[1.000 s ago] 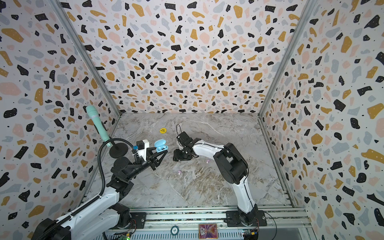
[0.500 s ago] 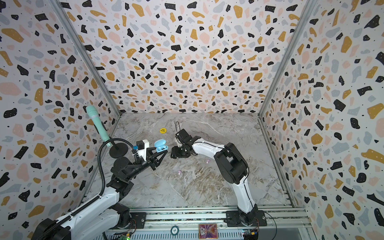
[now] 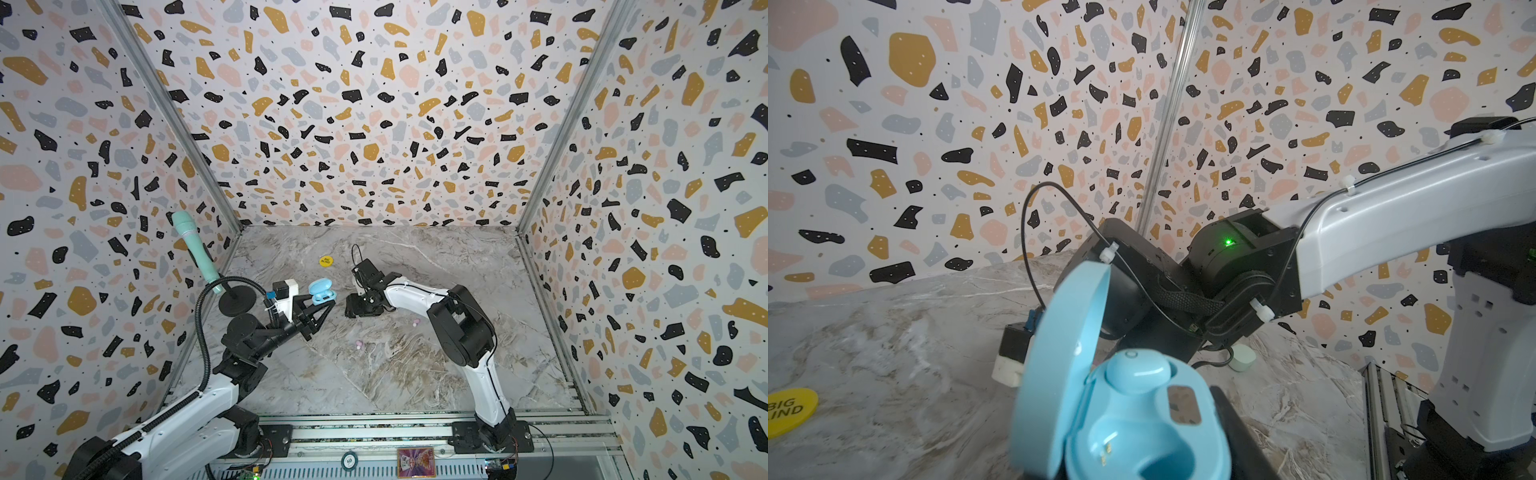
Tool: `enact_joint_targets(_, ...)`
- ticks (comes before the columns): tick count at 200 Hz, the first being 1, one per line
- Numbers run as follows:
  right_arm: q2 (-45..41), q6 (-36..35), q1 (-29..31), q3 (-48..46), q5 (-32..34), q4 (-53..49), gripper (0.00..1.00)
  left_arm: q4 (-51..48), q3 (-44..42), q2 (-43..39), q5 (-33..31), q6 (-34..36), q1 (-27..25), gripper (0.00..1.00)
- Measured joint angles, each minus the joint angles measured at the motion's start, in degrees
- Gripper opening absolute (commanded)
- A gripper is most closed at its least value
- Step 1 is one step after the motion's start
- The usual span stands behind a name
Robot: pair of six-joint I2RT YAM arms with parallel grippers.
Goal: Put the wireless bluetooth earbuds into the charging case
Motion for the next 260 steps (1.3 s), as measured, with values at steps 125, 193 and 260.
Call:
enact_joint_targets(125,1.2,-1.7,-1.1,1.1,7.0,-3.4,0.53,0.0,0.0,0.0,0.0,0.0,0.0,0.12)
enact_joint_targets(193,1.5,-1.5,-1.7,0.9,8.5,-3.7,0.50,0.0,0.0,0.0,0.0,0.0,0.0,0.12)
enact_joint_targets(260,1.5,-1.9,-1.0,1.1,6.1,-1.9,0.52,0.0,0.0,0.0,0.0,0.0,0.0,0.12)
